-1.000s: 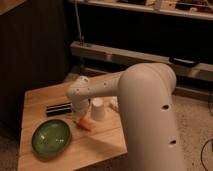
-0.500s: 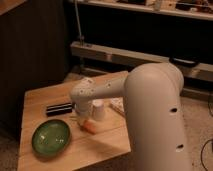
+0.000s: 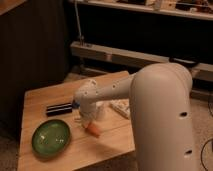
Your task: Drag the pepper across the table
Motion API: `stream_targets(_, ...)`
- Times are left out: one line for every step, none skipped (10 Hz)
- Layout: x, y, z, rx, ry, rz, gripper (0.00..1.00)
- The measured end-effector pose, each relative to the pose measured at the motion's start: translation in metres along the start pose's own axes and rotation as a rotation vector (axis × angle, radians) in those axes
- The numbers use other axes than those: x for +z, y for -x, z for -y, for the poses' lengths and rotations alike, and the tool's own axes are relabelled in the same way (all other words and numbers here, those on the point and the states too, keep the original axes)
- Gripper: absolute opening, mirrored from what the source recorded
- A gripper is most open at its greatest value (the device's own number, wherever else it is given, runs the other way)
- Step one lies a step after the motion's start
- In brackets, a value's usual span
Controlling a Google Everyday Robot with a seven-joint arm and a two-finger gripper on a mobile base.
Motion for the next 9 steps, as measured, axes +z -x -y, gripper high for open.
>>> stream_targets(0.0, -0.005, 0.001, 0.008, -0.002, -0.004, 0.0)
stream_targets(-0.001, -0.012, 0.004, 0.021, -0.006, -0.01, 0.0)
stream_targets(-0.002, -0.019, 0.006, 0.033, -0.009, -0.015, 0.0)
stream_targets(-0.002, -0.024, 0.008, 0.044, -0.012, -0.018, 0.0)
stream_targets(-0.002, -0.031, 0.01, 0.058, -0.015, -0.021, 0.0)
stream_targets(-0.002, -0.036, 0.012, 0.07, -0.015, -0.02, 0.0)
stream_targets(-0.001, -0.043, 0.014, 0.084, -0.014, -0.014, 0.0)
stream_targets(0.0, -0.048, 0.016, 0.096, -0.011, -0.008, 0.0)
stream_targets(0.0, -0.053, 0.017, 0.105, -0.008, 0.001, 0.0)
